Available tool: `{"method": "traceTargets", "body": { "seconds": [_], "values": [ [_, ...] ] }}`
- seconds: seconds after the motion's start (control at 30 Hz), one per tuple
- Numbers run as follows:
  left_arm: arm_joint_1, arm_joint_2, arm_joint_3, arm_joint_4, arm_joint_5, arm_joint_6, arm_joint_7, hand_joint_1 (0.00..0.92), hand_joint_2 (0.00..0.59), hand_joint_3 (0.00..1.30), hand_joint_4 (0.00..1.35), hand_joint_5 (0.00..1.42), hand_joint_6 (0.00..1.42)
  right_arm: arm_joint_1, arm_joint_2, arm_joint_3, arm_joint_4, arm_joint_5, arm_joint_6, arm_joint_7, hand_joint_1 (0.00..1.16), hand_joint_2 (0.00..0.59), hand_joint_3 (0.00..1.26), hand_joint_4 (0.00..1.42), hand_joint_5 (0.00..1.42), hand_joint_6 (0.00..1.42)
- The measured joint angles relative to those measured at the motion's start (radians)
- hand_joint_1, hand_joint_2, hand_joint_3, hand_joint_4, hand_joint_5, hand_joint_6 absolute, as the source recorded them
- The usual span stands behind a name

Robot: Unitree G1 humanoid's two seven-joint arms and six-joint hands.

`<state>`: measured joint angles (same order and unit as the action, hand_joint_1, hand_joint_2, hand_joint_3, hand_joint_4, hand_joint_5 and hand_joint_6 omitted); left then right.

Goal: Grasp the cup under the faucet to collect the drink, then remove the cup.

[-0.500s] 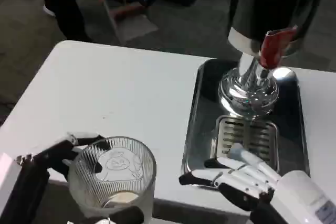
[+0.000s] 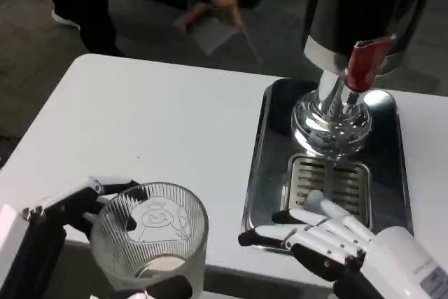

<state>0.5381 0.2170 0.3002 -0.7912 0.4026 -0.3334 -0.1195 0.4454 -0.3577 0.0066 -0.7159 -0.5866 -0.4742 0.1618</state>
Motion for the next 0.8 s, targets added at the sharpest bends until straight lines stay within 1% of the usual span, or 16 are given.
{"method": "traceTargets", "body": {
  "seconds": [0.47, 0.73, 0.8],
  "values": [
    [0.001, -0.004, -0.011, -0.013, 0.002, 0.005, -0.001, 0.501, 0.089, 0.63, 0.72, 0.76, 0.53, 0.012, -0.001, -0.007, 0.000, 0.020, 0.000, 0.000, 0.36, 0.414, 0.30, 0.30, 0.20, 0.06],
    [-0.033, -0.008, -0.047, -0.014, 0.003, 0.046, -0.015, 0.501, 0.089, 0.63, 0.72, 0.76, 0.53, 0.021, -0.001, -0.007, -0.004, 0.024, 0.000, 0.000, 0.36, 0.414, 0.30, 0.30, 0.21, 0.06],
    [-0.060, -0.007, -0.063, -0.014, 0.002, 0.072, -0.021, 0.502, 0.088, 0.63, 0.72, 0.76, 0.53, 0.023, -0.001, -0.005, -0.004, 0.024, 0.000, 0.000, 0.36, 0.414, 0.30, 0.30, 0.21, 0.06]
  ]
}}
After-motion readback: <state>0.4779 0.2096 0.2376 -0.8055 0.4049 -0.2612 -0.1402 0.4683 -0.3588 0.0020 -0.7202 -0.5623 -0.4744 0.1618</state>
